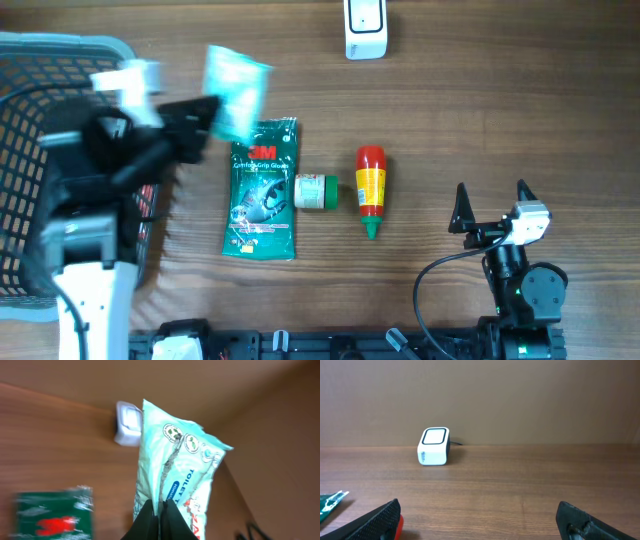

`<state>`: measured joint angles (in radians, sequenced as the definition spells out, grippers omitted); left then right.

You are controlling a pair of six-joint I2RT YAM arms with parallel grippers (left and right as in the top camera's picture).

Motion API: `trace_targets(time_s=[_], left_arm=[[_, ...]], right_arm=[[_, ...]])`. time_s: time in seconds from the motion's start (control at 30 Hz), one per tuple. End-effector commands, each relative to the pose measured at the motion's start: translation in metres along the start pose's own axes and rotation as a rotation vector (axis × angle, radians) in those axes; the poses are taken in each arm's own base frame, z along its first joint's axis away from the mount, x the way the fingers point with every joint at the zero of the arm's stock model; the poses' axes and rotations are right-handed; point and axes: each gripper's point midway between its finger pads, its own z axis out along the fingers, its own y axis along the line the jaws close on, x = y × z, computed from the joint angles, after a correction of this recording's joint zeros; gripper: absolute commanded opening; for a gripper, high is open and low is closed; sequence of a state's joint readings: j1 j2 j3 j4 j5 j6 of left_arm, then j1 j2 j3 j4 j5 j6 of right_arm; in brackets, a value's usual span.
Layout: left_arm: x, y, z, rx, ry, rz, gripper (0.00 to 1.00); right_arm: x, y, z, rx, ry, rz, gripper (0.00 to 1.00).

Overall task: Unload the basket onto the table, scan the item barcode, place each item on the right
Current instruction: 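Place the wipes pack on the table right of the bottle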

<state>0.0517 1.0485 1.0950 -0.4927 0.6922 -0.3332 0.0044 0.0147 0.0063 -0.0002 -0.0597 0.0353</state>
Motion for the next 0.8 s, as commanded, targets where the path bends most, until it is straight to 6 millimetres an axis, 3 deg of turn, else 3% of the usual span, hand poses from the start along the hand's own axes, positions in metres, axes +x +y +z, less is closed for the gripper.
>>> trace_targets(time_s=[0.0,0.2,0.23,0.4,0.47,0.6,0.77], left_arm=[[0.034,-0.029,0.041,-0.012,0.102,0.017,0.04],[0.112,-0.066,0.120,-0.005,0.296,-0.023,0.04],[0.135,-0.074,0.146,0.001,0.337,-0.068,0.04],[0.200,-0.089,0.208,0.030,0.424,-0.167,0.04],[0.222,-0.085,0.224,0.006,0.446,-0.223,0.04],[0.266,-0.058,0.250,-0.139,0.467,-0.385,0.04],[0.279,-0.047,0.257,-0.197,0.442,-0.363,0.04]], right_arm=[[-0.001,0.002,0.000,-0.009,-0.006,-0.009,1.00],[-0.001,0.002,0.000,-0.009,-0.006,-0.009,1.00],[-0.001,0.002,0.000,-0.009,-0.006,-0.009,1.00],[-0.001,0.002,0.000,-0.009,-0.006,-0.010,1.00],[-0.001,0.002,0.000,-0.009,-0.006,-0.010,1.00],[-0.001,0.002,0.000,-0.009,-0.006,-0.010,1.00],[-0.001,0.002,0.000,-0.009,-0.006,-0.009,1.00]])
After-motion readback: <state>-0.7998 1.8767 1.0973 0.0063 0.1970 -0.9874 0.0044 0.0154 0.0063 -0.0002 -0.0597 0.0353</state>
